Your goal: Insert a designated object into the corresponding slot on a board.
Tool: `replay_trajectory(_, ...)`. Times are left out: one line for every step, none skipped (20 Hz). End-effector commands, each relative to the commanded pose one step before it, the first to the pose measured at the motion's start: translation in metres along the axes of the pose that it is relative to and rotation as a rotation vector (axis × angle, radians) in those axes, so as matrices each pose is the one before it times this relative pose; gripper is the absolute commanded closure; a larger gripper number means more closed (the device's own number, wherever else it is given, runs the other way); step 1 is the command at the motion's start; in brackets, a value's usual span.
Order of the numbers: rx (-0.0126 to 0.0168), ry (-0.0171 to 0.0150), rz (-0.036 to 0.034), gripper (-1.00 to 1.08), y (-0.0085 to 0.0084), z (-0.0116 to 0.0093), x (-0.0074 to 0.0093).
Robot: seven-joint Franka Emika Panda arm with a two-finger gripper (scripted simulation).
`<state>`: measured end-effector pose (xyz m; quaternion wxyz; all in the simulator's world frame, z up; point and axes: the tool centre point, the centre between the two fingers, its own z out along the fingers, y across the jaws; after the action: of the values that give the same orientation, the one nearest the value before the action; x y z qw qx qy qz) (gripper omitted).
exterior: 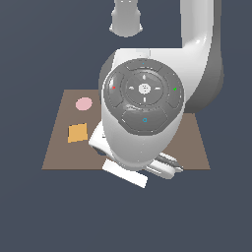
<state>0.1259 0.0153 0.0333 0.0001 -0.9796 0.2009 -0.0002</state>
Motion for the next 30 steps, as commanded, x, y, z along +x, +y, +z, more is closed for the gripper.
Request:
replay_trajectory(0.00035,0.00057,0.10787,1.08,0.00401,-0.00082,0.00466)
replay_trajectory(0.00003,0.00002,0.04238,1.08,0.00158,-0.00018,0.00178)
replay_trajectory(0.00003,0.00002,0.04241,1.08,0.00159,-0.00018,0.00178)
replay_trajectory(0.00003,0.00002,0.04243,1.08,0.00159,-0.00018,0.00178)
replay_trajectory(0.00003,0.00002,0.04247,1.08,0.00160,-0.00018,0.00179)
replay_trajectory(0.00003,0.00001,0.04251,1.08,0.00161,-0.00018,0.00179)
replay_trajectory(0.00003,0.00001,0.04254,1.08,0.00161,-0.00018,0.00179)
replay_trajectory(0.00003,0.00001,0.04259,1.08,0.00162,-0.00018,0.00180)
replay_trajectory(0.00003,0.00001,0.04264,1.08,0.00163,-0.00017,0.00180)
replay_trajectory(0.00003,0.00001,0.04269,1.08,0.00164,-0.00017,0.00181)
replay_trajectory(0.00003,0.00001,0.04274,1.08,0.00164,-0.00017,0.00181)
replay_trajectory(0.00003,0.00001,0.04279,1.08,0.00165,-0.00017,0.00181)
replay_trajectory(0.00002,0.00001,0.04285,1.08,0.00166,-0.00017,0.00182)
replay_trajectory(0.00002,0.00001,0.04290,1.08,0.00166,-0.00017,0.00182)
replay_trajectory(0.00002,0.00001,0.04296,1.08,0.00167,-0.00017,0.00183)
replay_trajectory(0.00002,0.00001,0.04303,1.08,0.00168,-0.00017,0.00183)
replay_trajectory(0.00002,0.00000,0.04308,1.08,0.00169,-0.00017,0.00183)
replay_trajectory(0.00002,0.00000,0.04314,1.08,0.00170,-0.00017,0.00184)
replay_trajectory(0.00002,0.00000,0.04319,1.08,0.00170,-0.00017,0.00184)
replay_trajectory(0.00002,0.00000,0.04325,1.08,0.00171,-0.00017,0.00184)
replay_trajectory(0.00002,0.00000,0.04330,1.08,0.00172,-0.00017,0.00184)
replay_trajectory(0.00002,0.00000,0.04335,1.08,0.00172,-0.00017,0.00185)
replay_trajectory(0.00001,0.00000,0.04338,1.08,0.00173,-0.00017,0.00185)
replay_trajectory(0.00001,-0.00001,0.04342,1.08,0.00174,-0.00017,0.00185)
replay_trajectory(0.00001,-0.00001,0.04345,1.08,0.00175,-0.00017,0.00185)
replay_trajectory(0.00001,-0.00001,0.04347,1.08,0.00175,-0.00017,0.00184)
replay_trajectory(0.00000,-0.00001,0.04348,1.08,0.00176,-0.00016,0.00184)
replay_trajectory(0.00000,-0.00001,0.04334,1.08,0.00176,-0.00016,0.00184)
replay_trajectory(-0.00001,-0.00001,0.04246,1.08,0.00173,-0.00016,0.00179)
replay_trajectory(-0.00001,-0.00001,0.04089,1.08,0.00167,-0.00015,0.00172)
